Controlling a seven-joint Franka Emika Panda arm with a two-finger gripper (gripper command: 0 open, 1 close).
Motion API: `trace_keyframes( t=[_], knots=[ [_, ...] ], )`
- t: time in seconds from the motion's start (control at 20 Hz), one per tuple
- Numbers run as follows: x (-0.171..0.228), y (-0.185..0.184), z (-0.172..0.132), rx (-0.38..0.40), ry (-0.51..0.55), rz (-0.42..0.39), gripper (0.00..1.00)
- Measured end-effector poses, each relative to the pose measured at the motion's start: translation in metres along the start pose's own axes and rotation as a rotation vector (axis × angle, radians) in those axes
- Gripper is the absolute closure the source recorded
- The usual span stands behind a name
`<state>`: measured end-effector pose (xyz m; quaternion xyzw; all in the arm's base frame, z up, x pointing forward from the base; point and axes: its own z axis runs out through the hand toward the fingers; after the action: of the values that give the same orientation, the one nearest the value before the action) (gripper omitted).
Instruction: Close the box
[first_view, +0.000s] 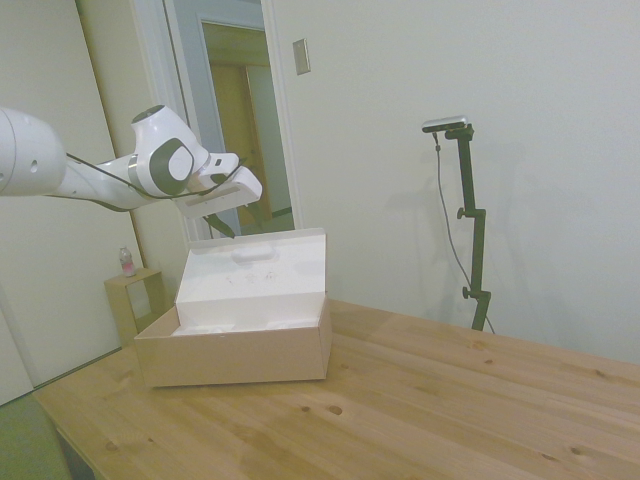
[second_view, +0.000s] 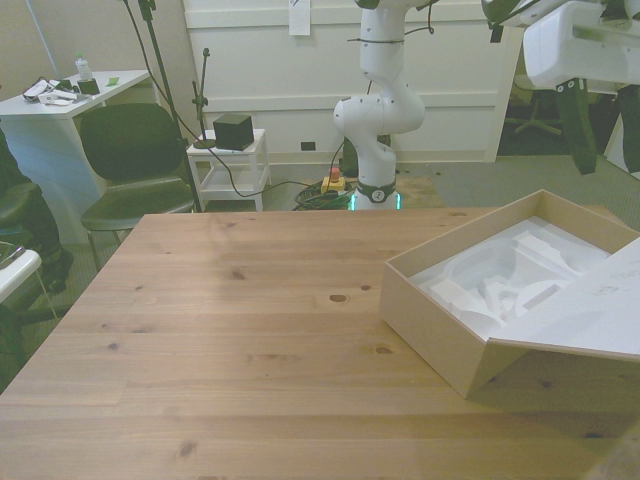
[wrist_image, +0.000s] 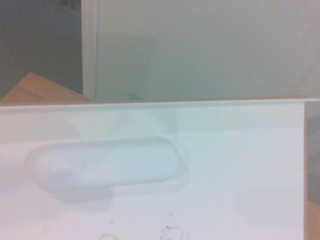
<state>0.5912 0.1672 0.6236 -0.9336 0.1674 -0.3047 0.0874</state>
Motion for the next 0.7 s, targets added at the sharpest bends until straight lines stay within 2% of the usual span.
trace_keyframes(
  t=[0.35,0.7],
  knots=[
    [0.031,-0.025,0.013,0.01,-0.018,-0.01,0.0],
    [0.048,-0.052,0.068,0.01,-0.039,-0.063,0.0]
  ],
)
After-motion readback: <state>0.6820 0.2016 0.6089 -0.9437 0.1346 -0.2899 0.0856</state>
